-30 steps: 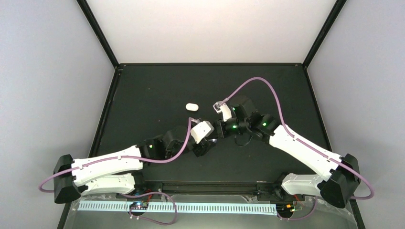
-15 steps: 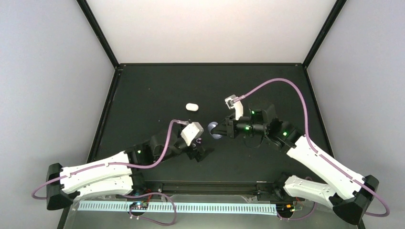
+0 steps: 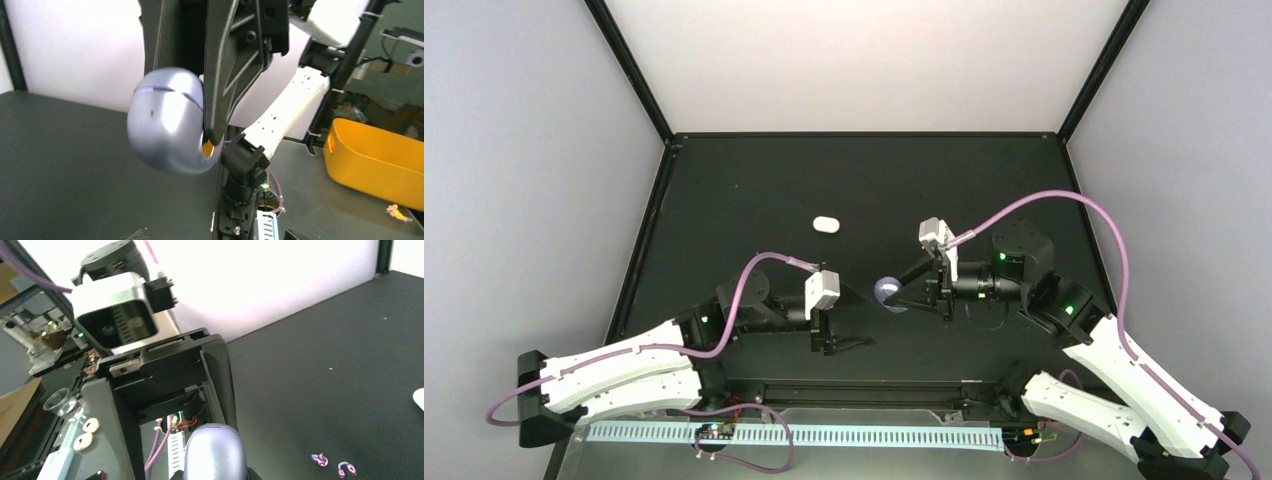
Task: Insert the wireless bluetooth earbuds into the charging case
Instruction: Pick up the charging case at the center of the board.
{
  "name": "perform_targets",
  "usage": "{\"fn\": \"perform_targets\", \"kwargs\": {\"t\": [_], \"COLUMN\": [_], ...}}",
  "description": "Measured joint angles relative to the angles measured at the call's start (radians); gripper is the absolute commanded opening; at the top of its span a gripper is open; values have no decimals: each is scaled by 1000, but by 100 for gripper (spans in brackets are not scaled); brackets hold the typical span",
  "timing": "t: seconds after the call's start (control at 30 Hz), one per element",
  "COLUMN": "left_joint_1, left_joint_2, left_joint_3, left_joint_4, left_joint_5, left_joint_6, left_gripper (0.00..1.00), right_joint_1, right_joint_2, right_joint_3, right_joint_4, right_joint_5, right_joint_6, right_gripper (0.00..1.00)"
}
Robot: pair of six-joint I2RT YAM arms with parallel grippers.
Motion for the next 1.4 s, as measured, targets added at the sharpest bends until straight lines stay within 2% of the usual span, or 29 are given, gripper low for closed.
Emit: {"fn": "perform_targets", "kwargs": {"t": [0.33, 0.63, 0.73, 0.9, 1.2, 1.27, 1.4], "left_joint_1": [54, 55, 56, 56, 61, 61, 61], "left_joint_2": [114, 220, 226, 228, 231, 237, 250], "left_joint_3": [90, 166, 166, 166, 167, 167, 167], "left_joint_4": [48, 46, 47, 46, 46, 46, 45], "left_joint_5": [181, 264, 277, 285, 329, 341, 358], "left_joint_6": [-39, -46, -50, -49, -47, -47, -39], "left_gripper": [58, 34, 32, 42, 48, 47, 35], "right_joint_1": [0, 0, 0, 0, 0, 0, 0], "right_joint_2": [-16, -16, -21, -23, -22, -22, -21], "right_joint_3": [-28, -28, -28, -28, -27, -27, -27], "right_joint_4": [-23, -60, -73, -81, -89, -91, -95], "right_joint_5": [-135, -169, -169, -167, -177, -180, -190], "right_joint_6": [-55, -80, -90, -100, -103, -103, -101], "right_gripper": [9, 9, 9, 9, 9, 9, 9]}}
